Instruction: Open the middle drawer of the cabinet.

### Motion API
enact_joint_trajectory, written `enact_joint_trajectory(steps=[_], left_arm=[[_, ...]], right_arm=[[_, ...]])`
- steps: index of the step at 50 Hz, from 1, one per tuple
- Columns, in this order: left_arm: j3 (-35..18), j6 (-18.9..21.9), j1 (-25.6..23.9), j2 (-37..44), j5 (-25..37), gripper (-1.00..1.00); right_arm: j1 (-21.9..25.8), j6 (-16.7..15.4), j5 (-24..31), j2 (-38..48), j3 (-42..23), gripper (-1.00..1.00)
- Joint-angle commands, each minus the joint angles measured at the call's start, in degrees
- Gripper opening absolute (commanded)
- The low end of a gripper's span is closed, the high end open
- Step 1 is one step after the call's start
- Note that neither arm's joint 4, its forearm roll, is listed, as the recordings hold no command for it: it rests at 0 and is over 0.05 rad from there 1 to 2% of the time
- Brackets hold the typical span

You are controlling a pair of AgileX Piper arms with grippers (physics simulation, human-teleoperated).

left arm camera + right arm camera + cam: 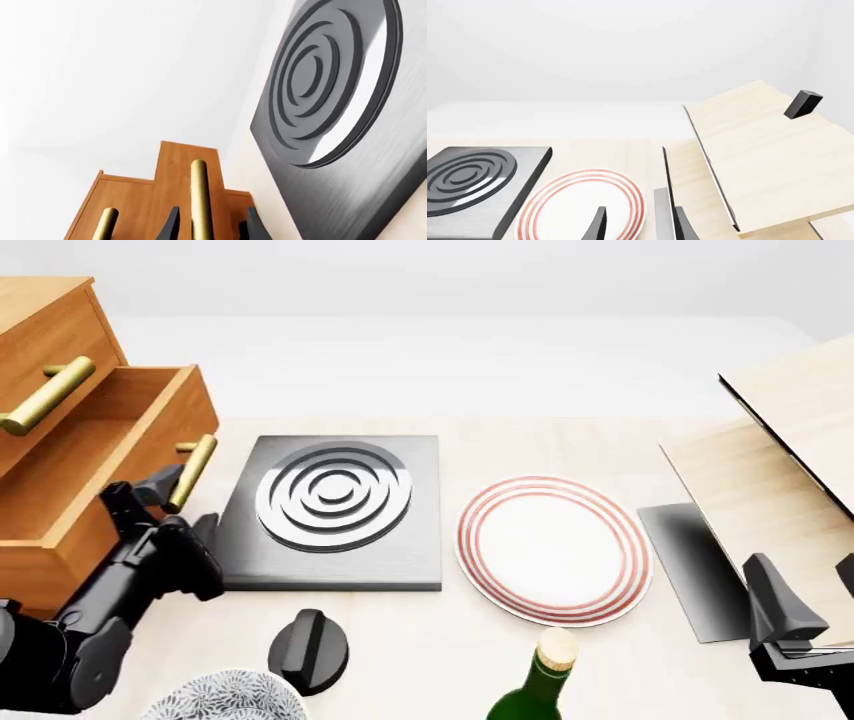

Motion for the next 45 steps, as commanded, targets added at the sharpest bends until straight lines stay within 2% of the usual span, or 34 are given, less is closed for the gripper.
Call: enact_joint_trajectory(steps=[1, 45], left_arm=[[-1.5, -0.9, -0.4, 2.6, 0.0, 1.0], [-0.5, -2.2, -2.4, 0.8, 0.0, 1.0]], right_arm=[[-0.1, 0.0, 2.8, -3.0, 0.0, 1.0], [-0.1, 0.0, 2.8, -2.9, 0.0, 1.0]])
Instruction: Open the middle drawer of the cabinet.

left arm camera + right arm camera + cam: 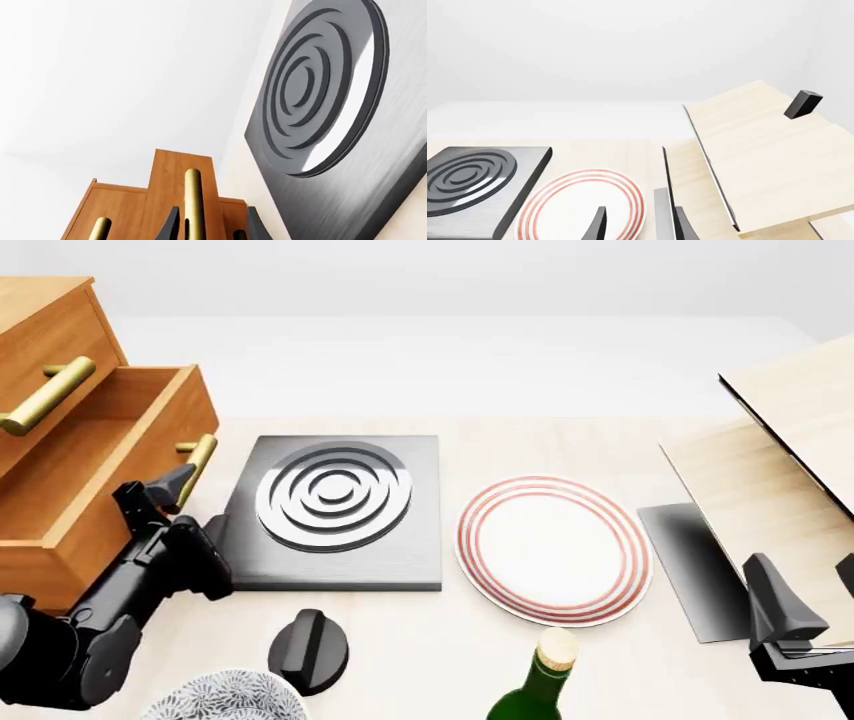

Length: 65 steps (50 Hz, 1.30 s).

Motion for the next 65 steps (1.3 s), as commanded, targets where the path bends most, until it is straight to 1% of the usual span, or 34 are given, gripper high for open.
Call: enact_joint_trajectory(steps=[1, 22, 37, 42, 50, 53, 54, 55, 56, 62, 65], left_arm=[[0.5, -1.6, -0.9, -0.8, 0.0, 1.0], [2.9, -3.7, -3.1, -3.6, 0.0, 1.0], [6.0, -7.2, -5.5, -7.9, 0.0, 1.0], [6.3, -7.9, -6.9, -8.7, 0.0, 1.0], [6.1, -10.1, -9.2, -12.0, 0.3, 1.0], [6.1, -10.5, -9.8, -13.3, 1.3, 1.0], [5.8, -11.4, -10.4, -15.8, 3.5, 1.0], [5.8, -11.4, -10.4, -15.9, 3.7, 1.0], [5.5, -11.9, -11.2, -18.1, 5.6, 1.0], [5.1, -13.2, -12.3, -23.4, 10.4, 1.0], [4.8, -14.3, -12.9, -27.1, 14.1, 1.0]], right_arm=[[-0.1, 0.0, 2.8, -3.0, 0.0, 1.0], [-0.1, 0.0, 2.8, -3.0, 0.0, 1.0], [-0.1, 0.0, 2.8, -3.0, 0.0, 1.0], [-0.1, 0.0, 2.8, -3.0, 0.0, 1.0], [-0.1, 0.0, 2.8, -3.0, 0.0, 1.0], [-0.1, 0.0, 2.8, -3.0, 0.0, 1.0], [-0.1, 0.0, 2.8, -3.0, 0.0, 1.0], [-0.1, 0.0, 2.8, -3.0, 0.0, 1.0], [-0.1, 0.0, 2.8, -3.0, 0.0, 1.0], [-0.1, 0.0, 2.8, -3.0, 0.0, 1.0], [-0.1, 0.0, 2.8, -3.0, 0.0, 1.0]])
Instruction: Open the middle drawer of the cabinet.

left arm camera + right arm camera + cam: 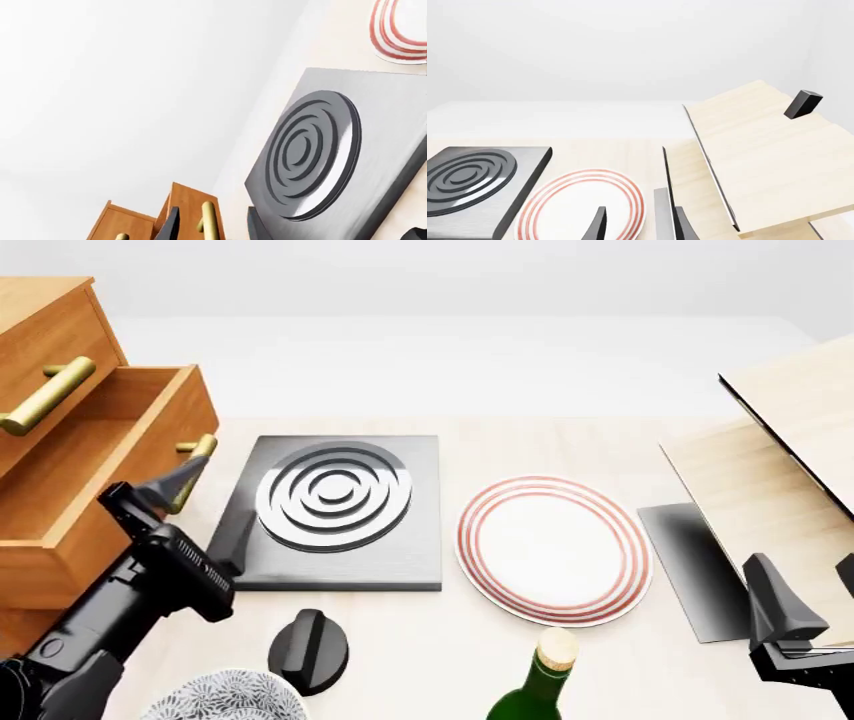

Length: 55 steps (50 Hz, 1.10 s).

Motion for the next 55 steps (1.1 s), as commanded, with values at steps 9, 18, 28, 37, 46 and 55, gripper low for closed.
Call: enact_joint_trajectory(steps=[9, 18, 28, 37, 46, 55], left_arm=[[-2.0, -7.6, -2.9, -19.6, 18.9, 1.0], [-4.5, -11.9, -2.7, -29.8, 30.7, 1.0], [-8.0, -17.2, -2.0, -37.3, 41.4, 1.0], [-11.6, -21.5, -1.6, -42.8, 50.5, 1.0], [-14.4, -25.5, -0.5, -46.7, 56.8, 1.0], [-17.9, -30.0, 0.5, -49.6, 63.5, 1.0]], right_arm=[[-0.1, 0.1, 2.8, -3.0, 0.0, 1.0], [-0.1, 0.0, 2.8, -3.0, 0.0, 1.0], [-0.1, 0.0, 2.8, -3.0, 0.0, 1.0], [-0.1, 0.0, 2.8, -3.0, 0.0, 1.0], [-0.1, 0.0, 2.8, -3.0, 0.0, 1.0], [-0.1, 0.0, 2.8, -3.0, 0.0, 1.0]])
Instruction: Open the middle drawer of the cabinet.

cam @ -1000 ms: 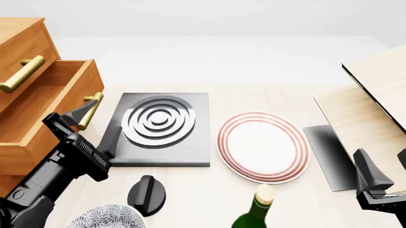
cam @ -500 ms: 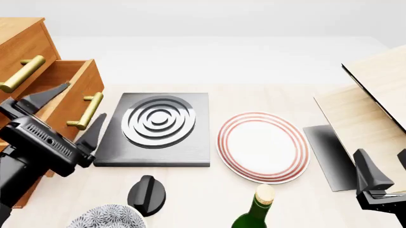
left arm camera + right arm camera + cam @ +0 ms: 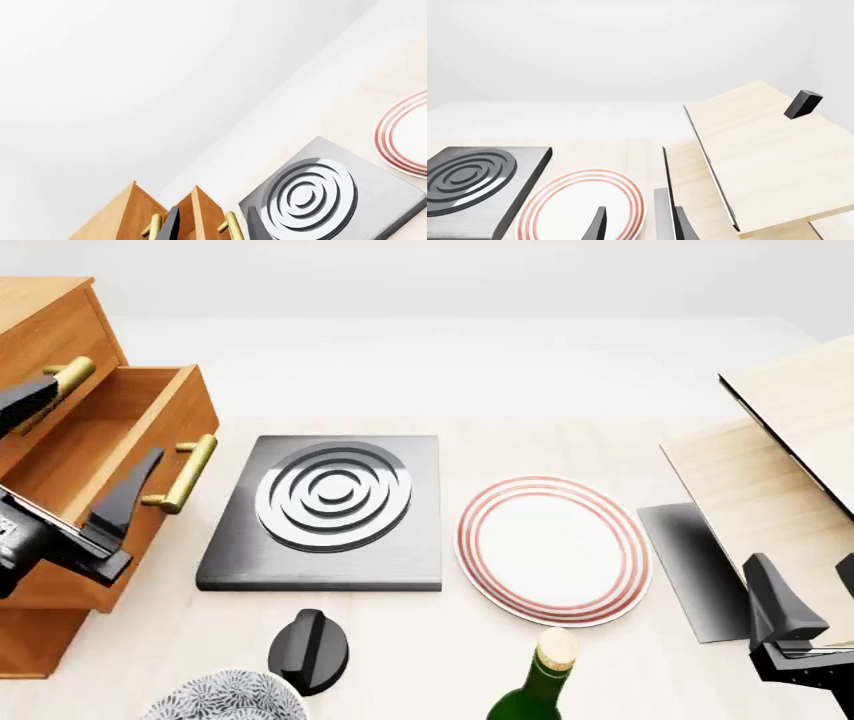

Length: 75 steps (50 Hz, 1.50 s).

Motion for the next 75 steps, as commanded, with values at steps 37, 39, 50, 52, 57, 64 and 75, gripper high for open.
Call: enact_joint_trajectory(steps=[37, 39, 50, 52, 57, 64, 75], left_arm=[[-18.6, -20.7, 5.5, -4.5, 30.6, 1.0], [-19.0, -20.9, 5.9, -4.5, 31.2, 1.0], [-22.2, -26.1, 6.3, -1.2, 34.9, 1.0], [-22.7, -26.4, 6.7, -0.8, 35.7, 1.0], [-23.7, -28.5, 7.2, 0.9, 36.9, 1.0], [-25.5, -32.5, 5.5, 4.2, 39.1, 1.0], [-27.0, -36.3, 6.0, 5.5, 41.7, 1.0]], right_arm=[[-0.1, 0.0, 2.8, -3.0, 0.0, 1.0], [-0.1, 0.0, 2.8, -3.0, 0.0, 1.0], [-0.1, 0.0, 2.8, -3.0, 0.0, 1.0], [-0.1, 0.0, 2.8, -3.0, 0.0, 1.0], [-0.1, 0.0, 2.8, -3.0, 0.0, 1.0], [-0.1, 0.0, 2.8, -3.0, 0.0, 1.0], [-0.1, 0.0, 2.8, -3.0, 0.0, 1.0]])
